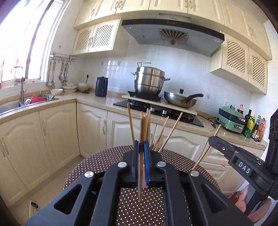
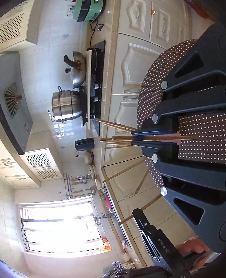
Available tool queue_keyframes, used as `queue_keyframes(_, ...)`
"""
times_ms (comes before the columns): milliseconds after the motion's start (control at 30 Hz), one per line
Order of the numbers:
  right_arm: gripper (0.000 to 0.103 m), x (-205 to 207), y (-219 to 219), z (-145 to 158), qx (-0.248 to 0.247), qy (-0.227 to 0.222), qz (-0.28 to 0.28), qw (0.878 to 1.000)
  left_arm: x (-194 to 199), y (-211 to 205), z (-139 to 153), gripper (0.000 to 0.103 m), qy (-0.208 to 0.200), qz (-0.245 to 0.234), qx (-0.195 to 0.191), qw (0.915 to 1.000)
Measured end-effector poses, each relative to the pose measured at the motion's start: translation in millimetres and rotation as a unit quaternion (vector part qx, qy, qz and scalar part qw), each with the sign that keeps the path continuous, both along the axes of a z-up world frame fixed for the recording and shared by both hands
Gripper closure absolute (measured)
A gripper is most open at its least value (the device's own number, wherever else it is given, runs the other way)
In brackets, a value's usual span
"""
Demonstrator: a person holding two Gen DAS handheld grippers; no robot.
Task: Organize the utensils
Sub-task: 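Lift both held chopsticks upright and carry them above the pink cup, then lower the chopsticks into the pink cup and open both grippers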
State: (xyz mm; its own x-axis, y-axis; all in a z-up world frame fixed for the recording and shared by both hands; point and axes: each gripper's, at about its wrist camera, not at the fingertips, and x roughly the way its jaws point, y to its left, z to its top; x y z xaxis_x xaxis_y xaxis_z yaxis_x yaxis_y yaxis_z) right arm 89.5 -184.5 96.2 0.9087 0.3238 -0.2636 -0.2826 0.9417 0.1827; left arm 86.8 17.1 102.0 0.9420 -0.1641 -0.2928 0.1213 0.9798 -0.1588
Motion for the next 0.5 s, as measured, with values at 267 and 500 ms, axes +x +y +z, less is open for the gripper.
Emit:
queue_keyframes(267, 0.097, 7.8, -8.1, 26.4, 0.009, -0.024, -0.009, 1.000, -14.5, -16.2, 37.8, 0.097, -0.062, -0.009, 0.011, 0.9980)
queue_keyframes(500, 0.097, 15.2, -12.6, 52.9, 0.018, -0.048, -0.019, 0.998, -7.1, -36.3, 66.8, 0.097, -0.101, -0.005, 0.016, 0.9948)
